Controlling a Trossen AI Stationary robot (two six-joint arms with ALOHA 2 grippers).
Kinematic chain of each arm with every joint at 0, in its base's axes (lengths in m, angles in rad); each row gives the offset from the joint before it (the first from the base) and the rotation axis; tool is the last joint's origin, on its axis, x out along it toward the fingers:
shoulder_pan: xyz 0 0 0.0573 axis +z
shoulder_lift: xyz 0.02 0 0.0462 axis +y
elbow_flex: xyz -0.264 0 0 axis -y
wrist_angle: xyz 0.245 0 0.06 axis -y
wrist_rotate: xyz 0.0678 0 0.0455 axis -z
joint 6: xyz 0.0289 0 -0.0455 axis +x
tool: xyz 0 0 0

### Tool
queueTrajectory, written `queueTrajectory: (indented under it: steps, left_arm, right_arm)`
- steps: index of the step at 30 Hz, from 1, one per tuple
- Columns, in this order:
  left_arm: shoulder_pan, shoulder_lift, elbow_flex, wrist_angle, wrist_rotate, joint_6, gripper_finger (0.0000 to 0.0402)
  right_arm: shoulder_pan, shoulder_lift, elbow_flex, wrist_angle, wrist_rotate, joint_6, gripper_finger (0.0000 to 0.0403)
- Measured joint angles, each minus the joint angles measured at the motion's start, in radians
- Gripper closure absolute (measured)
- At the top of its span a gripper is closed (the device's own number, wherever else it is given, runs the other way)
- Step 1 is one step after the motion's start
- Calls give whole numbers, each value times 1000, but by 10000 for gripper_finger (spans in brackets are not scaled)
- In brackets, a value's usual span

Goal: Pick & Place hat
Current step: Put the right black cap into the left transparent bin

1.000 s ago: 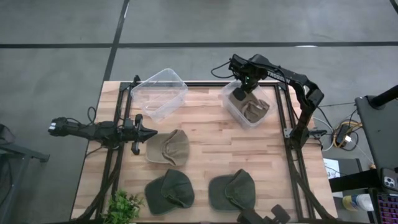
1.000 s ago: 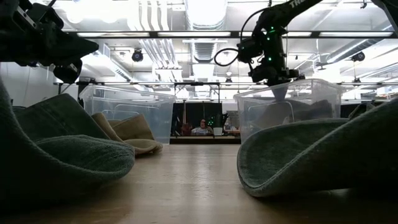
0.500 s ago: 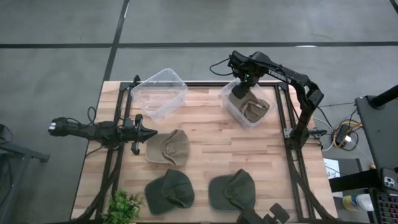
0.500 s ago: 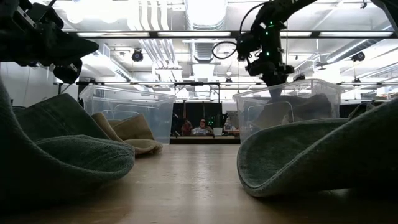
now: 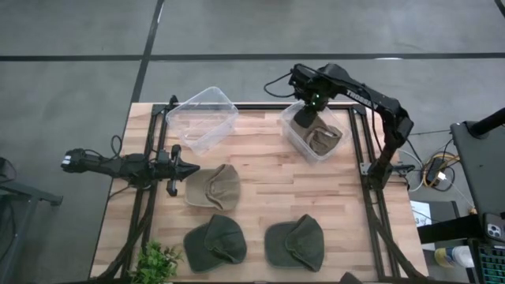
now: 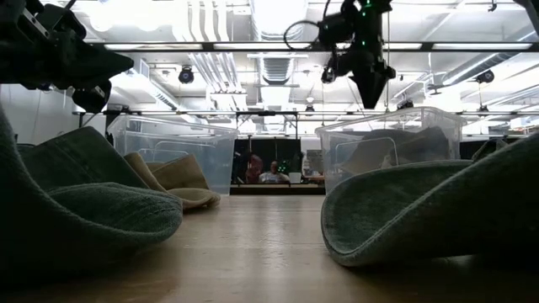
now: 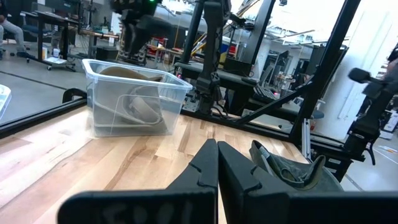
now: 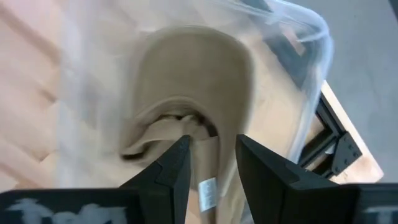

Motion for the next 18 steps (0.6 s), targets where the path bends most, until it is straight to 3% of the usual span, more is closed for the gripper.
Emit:
queueTrajectory:
  steps: [18]
  left_arm:
    - [0,0,0,0,0,0,399]
  right_arm:
    - [439,-162,-17,10,1,-3,289]
